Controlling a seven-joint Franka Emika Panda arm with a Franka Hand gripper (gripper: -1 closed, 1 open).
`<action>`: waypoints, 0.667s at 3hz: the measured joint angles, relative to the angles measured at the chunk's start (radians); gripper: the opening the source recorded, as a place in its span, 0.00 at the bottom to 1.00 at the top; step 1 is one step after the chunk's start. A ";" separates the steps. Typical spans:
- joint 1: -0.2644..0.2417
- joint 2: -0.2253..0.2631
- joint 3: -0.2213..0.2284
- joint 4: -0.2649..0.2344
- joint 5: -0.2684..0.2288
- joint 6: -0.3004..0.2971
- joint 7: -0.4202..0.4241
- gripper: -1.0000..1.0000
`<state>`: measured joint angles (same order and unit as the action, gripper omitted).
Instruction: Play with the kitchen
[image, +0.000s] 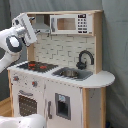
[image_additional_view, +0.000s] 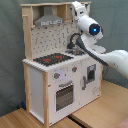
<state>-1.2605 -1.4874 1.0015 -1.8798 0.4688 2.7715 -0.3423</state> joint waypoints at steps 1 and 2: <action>-0.010 0.000 0.000 0.022 -0.016 -0.082 0.059 1.00; -0.025 0.000 -0.005 0.054 -0.044 -0.164 0.121 1.00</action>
<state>-1.2856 -1.4874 0.9967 -1.8258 0.4248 2.6074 -0.2216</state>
